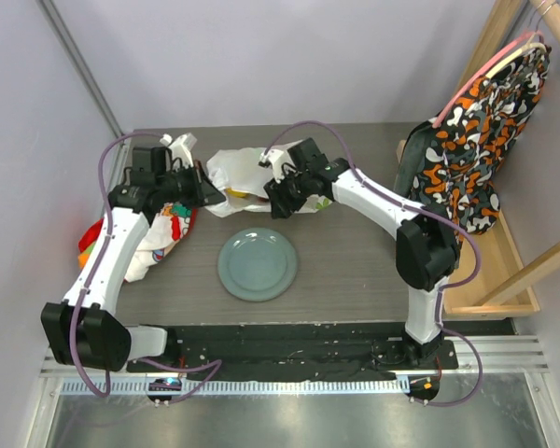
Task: Take the fake fruits out of the plastic bag
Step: Adjust the plastic bag at the center of the board.
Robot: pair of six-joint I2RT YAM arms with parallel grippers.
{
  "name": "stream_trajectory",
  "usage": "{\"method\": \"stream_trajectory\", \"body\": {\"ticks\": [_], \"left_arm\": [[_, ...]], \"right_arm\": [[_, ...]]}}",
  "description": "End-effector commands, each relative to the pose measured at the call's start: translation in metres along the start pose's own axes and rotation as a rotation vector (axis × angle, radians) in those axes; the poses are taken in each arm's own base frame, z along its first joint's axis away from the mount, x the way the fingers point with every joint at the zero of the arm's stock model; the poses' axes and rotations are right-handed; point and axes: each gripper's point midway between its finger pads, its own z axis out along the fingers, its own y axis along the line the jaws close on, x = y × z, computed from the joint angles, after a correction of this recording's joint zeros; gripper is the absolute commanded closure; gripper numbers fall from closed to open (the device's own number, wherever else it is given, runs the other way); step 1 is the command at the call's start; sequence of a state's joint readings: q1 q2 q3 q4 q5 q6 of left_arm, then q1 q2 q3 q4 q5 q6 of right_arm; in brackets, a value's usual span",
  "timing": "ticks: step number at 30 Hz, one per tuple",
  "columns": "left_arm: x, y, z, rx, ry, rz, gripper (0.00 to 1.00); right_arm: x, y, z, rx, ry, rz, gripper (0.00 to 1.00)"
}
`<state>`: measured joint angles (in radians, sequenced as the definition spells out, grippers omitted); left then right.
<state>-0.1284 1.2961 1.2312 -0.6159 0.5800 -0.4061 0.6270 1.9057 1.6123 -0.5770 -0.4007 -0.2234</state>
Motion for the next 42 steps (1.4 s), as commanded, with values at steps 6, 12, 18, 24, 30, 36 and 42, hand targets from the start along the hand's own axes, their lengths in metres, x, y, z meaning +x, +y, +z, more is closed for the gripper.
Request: {"method": "stream_trajectory", "body": {"ticks": [6,12,18,24,30,36,42], "left_arm": [[0.002,0.003,-0.019,0.031,-0.06,-0.034,1.0],[0.011,0.002,-0.021,0.05,-0.048,-0.018,1.0],[0.016,-0.001,-0.024,0.07,-0.043,-0.006,1.0],[0.021,0.0,-0.024,0.074,-0.043,-0.006,1.0],[0.033,0.012,-0.025,0.04,-0.035,-0.003,1.0],[0.039,0.011,-0.025,0.061,-0.029,0.01,1.0],[0.041,0.0,-0.03,0.103,-0.022,0.022,1.0]], "right_arm": [[-0.079,-0.005,0.011,0.04,-0.197,0.125,0.55],[-0.067,0.036,0.001,-0.176,-0.165,0.112,0.37],[-0.059,0.064,0.005,-0.302,-0.166,0.157,0.29],[-0.066,0.054,0.029,-0.269,-0.179,0.26,0.39],[-0.081,0.073,0.023,-0.409,-0.192,0.282,0.23],[-0.072,0.043,0.046,-0.26,-0.183,0.379,0.31],[-0.073,-0.028,0.047,0.168,-0.246,0.443,0.33]]}}
